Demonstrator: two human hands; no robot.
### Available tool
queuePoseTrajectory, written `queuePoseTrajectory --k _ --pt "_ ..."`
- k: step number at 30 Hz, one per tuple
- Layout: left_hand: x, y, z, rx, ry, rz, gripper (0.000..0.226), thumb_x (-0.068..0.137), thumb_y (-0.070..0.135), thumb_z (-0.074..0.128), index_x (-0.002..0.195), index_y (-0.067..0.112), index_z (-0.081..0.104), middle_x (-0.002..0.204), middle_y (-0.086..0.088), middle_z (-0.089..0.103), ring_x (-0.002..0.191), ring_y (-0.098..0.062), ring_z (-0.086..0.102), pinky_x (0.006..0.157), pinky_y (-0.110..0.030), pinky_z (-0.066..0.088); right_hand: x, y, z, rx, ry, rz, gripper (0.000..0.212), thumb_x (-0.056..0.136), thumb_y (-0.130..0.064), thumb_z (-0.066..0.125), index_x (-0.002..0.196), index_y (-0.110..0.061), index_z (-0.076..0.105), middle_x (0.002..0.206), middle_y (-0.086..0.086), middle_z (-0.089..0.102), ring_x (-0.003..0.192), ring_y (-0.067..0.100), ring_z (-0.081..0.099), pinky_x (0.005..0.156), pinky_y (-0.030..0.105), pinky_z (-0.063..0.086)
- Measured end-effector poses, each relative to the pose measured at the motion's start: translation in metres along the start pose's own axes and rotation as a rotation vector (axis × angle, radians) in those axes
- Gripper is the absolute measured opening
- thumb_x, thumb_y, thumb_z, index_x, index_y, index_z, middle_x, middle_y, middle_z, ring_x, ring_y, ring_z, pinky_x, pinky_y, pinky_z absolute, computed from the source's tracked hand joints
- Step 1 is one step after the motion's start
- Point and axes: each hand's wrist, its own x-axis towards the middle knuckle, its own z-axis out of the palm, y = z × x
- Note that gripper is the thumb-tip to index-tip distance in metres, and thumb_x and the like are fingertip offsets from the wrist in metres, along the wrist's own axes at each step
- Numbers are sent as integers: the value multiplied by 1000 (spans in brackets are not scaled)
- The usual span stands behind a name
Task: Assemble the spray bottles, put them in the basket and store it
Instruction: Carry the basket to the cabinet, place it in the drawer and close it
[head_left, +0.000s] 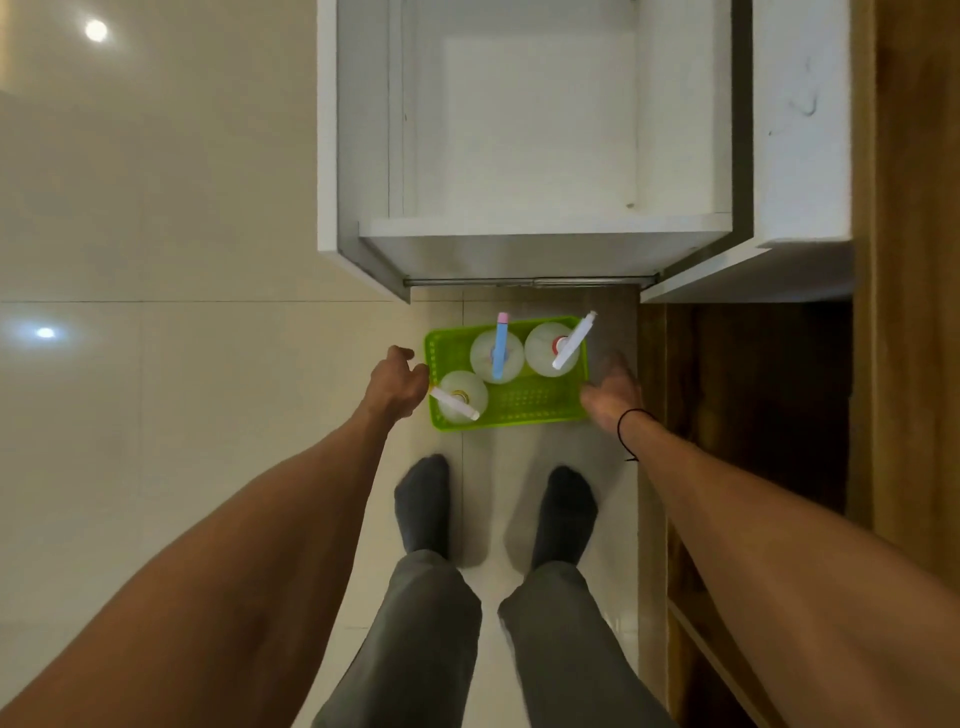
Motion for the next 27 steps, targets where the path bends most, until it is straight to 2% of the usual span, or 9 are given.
queuePoseTrajectory --k 4,6,8,12,14,17,22,24,27 --pt "32 -9 18 -283 -70 -131 59 103 28 55 158 19 38 151 -17 50 129 -34 54 100 -59 54 31 7 13 17 -67 -24 70 87 1 56 151 -19 39 140 13 57 128 37 58 85 32 46" --pt "43 -16 21 -513 -181 -238 57 97 37 60 151 22 50 153 -13 49 143 -34 45 111 -70 40 44 12 21 31 -73 -47 70 86 4 52 150 -24 41 136 11 60 122 35 60 81 32 45" --pt "48 -26 25 -619 -229 -296 50 93 45 59 140 27 59 151 -10 51 145 -33 43 116 -75 30 54 17 29 39 -71 -60 71 88 4 48 150 -28 40 136 12 60 117 33 60 82 33 46" --pt "57 -47 36 -588 -313 -297 41 104 49 50 133 23 59 148 -17 56 138 -36 52 114 -70 38 68 21 43 -4 -45 -58 77 95 5 41 161 -30 25 146 18 53 129 40 57 99 43 51" --pt "60 -51 44 -593 -335 -273 39 107 50 47 125 19 62 140 -21 61 119 -34 63 101 -57 52 71 23 47 -41 -21 -64 76 98 3 38 164 -30 20 153 18 47 136 41 52 107 45 48" --pt "55 -53 50 -572 -329 -235 46 108 53 42 130 17 61 130 -17 66 105 -28 66 85 -45 55 65 27 47 -50 5 -69 65 100 -3 36 160 -27 27 150 20 47 134 41 52 111 52 47" --pt "19 -42 43 -538 -304 -238 57 108 56 41 145 15 56 143 -18 59 133 -37 57 105 -54 50 21 31 27 -2 16 -13 57 106 -16 38 161 -26 26 154 18 45 138 40 50 115 52 44" --pt "-6 -33 32 -519 -295 -240 59 108 57 40 147 16 55 145 -18 60 135 -37 57 107 -55 50 -5 28 13 20 23 7 58 109 -22 36 165 -29 20 159 17 42 143 38 46 118 50 40" --pt "-54 -15 6 -494 -306 -232 58 108 58 37 145 17 55 143 -17 62 131 -36 58 104 -54 51 -51 18 -13 13 44 12 56 106 -12 39 160 -26 31 149 20 47 138 42 50 110 47 45"
